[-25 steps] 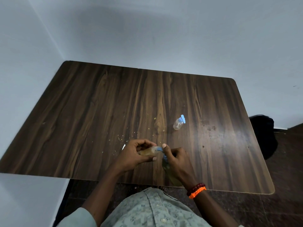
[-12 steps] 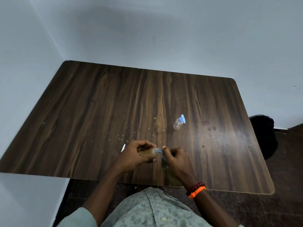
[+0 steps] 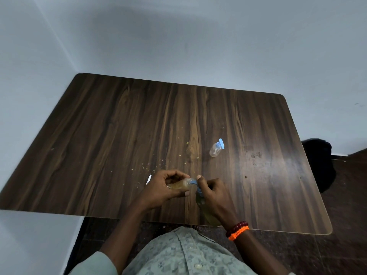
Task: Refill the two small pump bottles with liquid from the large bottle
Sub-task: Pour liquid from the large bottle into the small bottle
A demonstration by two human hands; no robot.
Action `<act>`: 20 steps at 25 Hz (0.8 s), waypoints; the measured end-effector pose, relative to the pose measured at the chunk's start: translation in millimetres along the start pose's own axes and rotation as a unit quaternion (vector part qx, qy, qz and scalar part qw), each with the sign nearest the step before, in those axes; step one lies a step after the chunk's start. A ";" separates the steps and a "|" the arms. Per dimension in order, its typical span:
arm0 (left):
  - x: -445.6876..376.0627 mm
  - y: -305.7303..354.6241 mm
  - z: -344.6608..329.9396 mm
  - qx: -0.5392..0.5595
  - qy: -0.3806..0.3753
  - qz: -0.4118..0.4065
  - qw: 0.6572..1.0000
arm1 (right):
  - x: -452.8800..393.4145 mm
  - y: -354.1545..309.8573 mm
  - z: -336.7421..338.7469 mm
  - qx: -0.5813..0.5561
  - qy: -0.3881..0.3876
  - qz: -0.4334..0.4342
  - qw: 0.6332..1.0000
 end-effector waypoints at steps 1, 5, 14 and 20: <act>-0.3 0.4 1.1 0.005 0.003 -0.001 1.000 | 0.1 -2.6 0.4 -0.008 -0.003 0.003 1.000; -1.3 1.6 3.0 0.005 0.005 -0.006 1.000 | 0.6 -9.3 3.8 -0.028 -0.013 0.021 0.999; -3.2 2.0 3.1 0.015 0.006 -0.007 1.000 | -1.7 -5.9 1.6 -0.018 -0.013 -0.003 1.000; -2.5 -2.2 0.4 0.003 -0.005 0.006 1.000 | -0.9 -6.2 0.8 -0.005 -0.016 0.001 1.000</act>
Point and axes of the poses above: each hand's wrist, its own x-axis away from the middle knuckle, its own z-axis out of the back of the hand, y = z × x, the point moved 9 cm from there along -x, towards the middle knuckle, and after that the axes turned 9 degrees about y, right-handed, at the moved point
